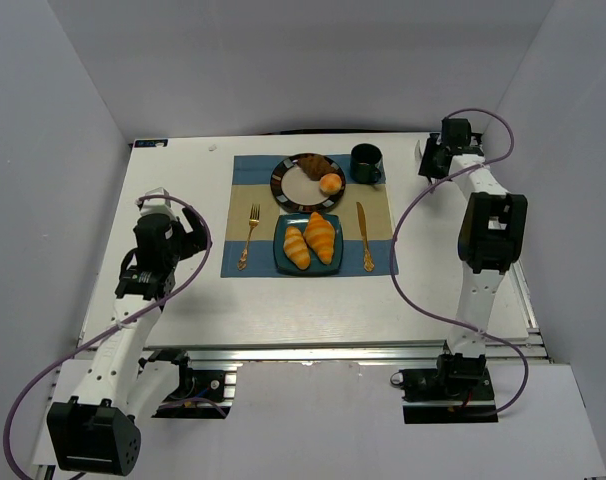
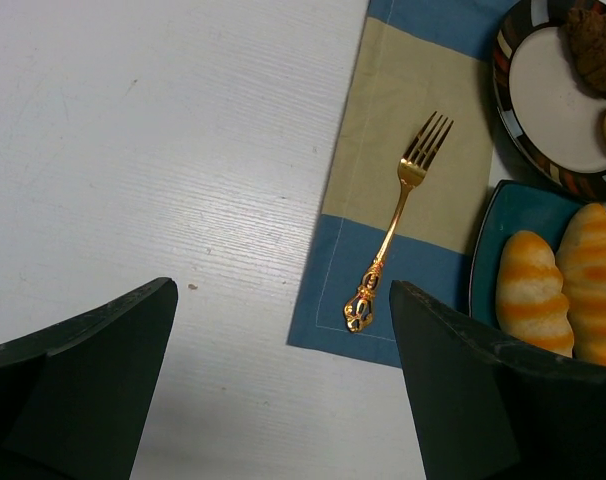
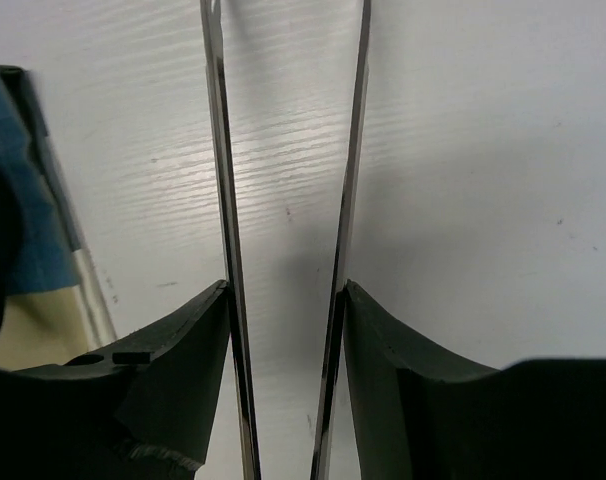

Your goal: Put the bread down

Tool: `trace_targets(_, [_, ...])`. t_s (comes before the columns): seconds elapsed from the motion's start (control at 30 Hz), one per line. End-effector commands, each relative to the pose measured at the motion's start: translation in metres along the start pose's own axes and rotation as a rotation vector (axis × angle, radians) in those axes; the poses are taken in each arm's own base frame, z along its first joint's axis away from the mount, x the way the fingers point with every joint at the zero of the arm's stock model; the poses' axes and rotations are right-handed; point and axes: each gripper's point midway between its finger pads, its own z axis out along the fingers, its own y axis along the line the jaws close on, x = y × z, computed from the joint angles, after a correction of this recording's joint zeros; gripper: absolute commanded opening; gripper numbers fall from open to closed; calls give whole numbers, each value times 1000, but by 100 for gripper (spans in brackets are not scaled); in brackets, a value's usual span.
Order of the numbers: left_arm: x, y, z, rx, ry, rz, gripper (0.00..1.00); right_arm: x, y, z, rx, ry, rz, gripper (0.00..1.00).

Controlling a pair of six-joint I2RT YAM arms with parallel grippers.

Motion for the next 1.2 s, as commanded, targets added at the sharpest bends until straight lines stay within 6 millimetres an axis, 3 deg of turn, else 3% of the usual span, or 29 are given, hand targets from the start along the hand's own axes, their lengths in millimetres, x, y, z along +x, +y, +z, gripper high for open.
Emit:
trace_targets(0.0, [-2,-2,-1,6,-3,11,98,-29,-7,0,-2,-61,-2,53])
trace_targets(0.13, [-2,-1,-1,5,-7,9,98,-8,-15,23,11,-4,12,56])
trace_targets(0.27, [-4,-2,-3,5,-11,8,98,5,-19,31,21,43,20,65])
trace_targets(0.4, [-6,-1,-5,3,-23,6,98,-6,-16,13,9,9,28,89])
trace_targets(0.47, [-7,-1,-6,3,-28,4,98,-26,-16,-14,10,-36,35,89])
trace_targets(0.53, [-7,-1,-7,4,-31,4,98,-53,-11,-59,-8,-106,50,89])
trace_targets(0.57, [-9,-1,-7,5,-36,1,98,-58,-9,-74,-15,-124,66,89])
trace_targets(0.6, [-9,-1,-8,7,-41,0,98,-64,-2,-111,-40,-161,102,89])
trace_targets(0.67, [-12,-1,-9,6,-50,-1,98,-57,10,-146,-72,-180,134,89])
trace_targets(0.7, [-12,-1,-11,4,-54,-1,98,-42,17,-176,-94,-200,160,89])
trace_targets(0.77, [-14,0,-12,1,-61,-4,98,-16,42,-200,-148,-207,168,89])
trace_targets(0.8, [-16,0,-14,0,-71,-7,98,14,56,-217,-193,-202,195,89])
trace_targets(0.83, [-17,1,-14,-4,-76,-8,98,29,62,-225,-213,-199,205,89])
trace_targets(0.87, [-17,1,-15,-4,-79,-8,98,47,82,-232,-260,-188,191,89])
trace_targets(0.9, [-17,2,-15,-5,-80,-9,98,75,83,-237,-263,-171,190,89])
trace_targets(0.97, [-18,0,-17,4,-83,-11,98,100,108,-254,-315,-176,171,89])
trace_targets(1.0, [-19,-1,-17,11,-88,-12,98,124,111,-251,-312,-134,158,89])
trace_targets(1.07, [-18,-2,-17,19,-84,-11,98,143,127,-263,-354,-112,152,89])
trace_targets(1.17, [-19,-4,-18,30,-86,-12,98,158,135,-266,-388,-95,160,89])
